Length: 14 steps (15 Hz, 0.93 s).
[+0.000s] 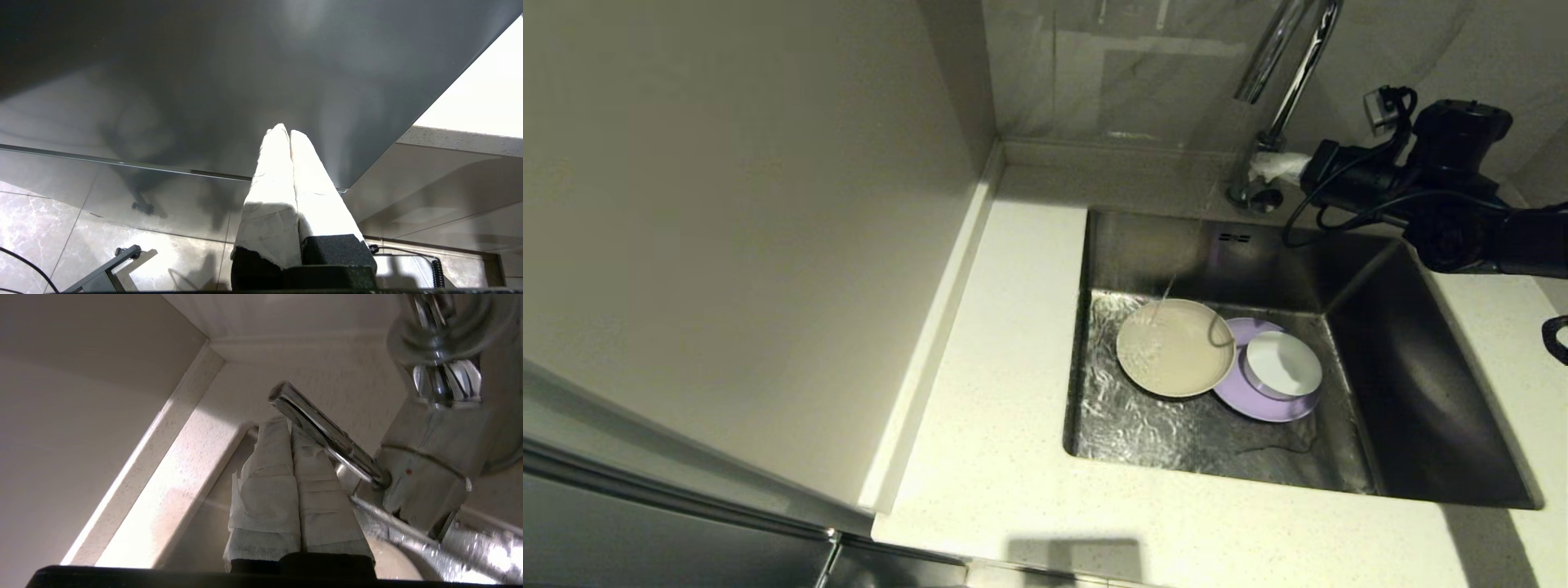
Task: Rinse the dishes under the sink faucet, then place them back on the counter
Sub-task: Turn off the faucet
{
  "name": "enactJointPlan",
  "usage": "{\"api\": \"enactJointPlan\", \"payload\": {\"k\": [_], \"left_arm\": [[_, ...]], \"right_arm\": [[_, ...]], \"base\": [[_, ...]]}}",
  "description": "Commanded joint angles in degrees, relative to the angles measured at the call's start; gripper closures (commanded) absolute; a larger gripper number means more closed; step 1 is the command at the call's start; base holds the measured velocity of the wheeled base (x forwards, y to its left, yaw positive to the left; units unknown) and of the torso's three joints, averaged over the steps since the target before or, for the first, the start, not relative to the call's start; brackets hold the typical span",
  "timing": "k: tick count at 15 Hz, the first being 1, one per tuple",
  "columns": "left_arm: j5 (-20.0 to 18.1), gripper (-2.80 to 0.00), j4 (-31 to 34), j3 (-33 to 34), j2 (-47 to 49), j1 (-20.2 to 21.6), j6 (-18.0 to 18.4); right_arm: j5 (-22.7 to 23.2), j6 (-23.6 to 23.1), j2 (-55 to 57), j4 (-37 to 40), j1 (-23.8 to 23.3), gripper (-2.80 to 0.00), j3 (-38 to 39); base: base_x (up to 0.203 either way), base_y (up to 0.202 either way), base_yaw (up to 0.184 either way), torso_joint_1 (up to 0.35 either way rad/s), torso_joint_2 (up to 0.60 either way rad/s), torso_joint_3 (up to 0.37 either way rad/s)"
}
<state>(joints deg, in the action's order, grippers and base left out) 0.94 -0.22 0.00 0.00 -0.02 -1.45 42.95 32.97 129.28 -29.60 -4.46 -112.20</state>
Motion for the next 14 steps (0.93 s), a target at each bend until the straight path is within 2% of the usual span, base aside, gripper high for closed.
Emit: {"api": "enactJointPlan", "payload": {"k": [1,8,11,14], "left_arm": [[0.0,0.00,0.0,0.0,-0.2,0.0,0.0],[0.0,0.00,0.0,0.0,-0.2,0.0,0.0],[0.0,0.00,0.0,0.0,-0.2,0.0,0.0],[0.0,0.00,0.0,0.0,-0.2,0.0,0.0]], "right_arm": [[-0.3,0.3,0.9,-2.5,0.0,0.00,-0.5],[-0.5,6.9,-1.1,-3.7,0.0,0.00,0.5],[-0.2,8.9,-4.8,-3.7,-0.1,0.00,4.9],[0.4,15.4,-10.6,-5.3,-0.1,0.00,11.2]], "base": [[0.000,0.000,0.000,0.000,0.00,0.000],[0.000,0.000,0.000,0.000,0.00,0.000],[0.000,0.000,0.000,0.000,0.00,0.000],[0.000,0.000,0.000,0.000,0.00,0.000]]}}
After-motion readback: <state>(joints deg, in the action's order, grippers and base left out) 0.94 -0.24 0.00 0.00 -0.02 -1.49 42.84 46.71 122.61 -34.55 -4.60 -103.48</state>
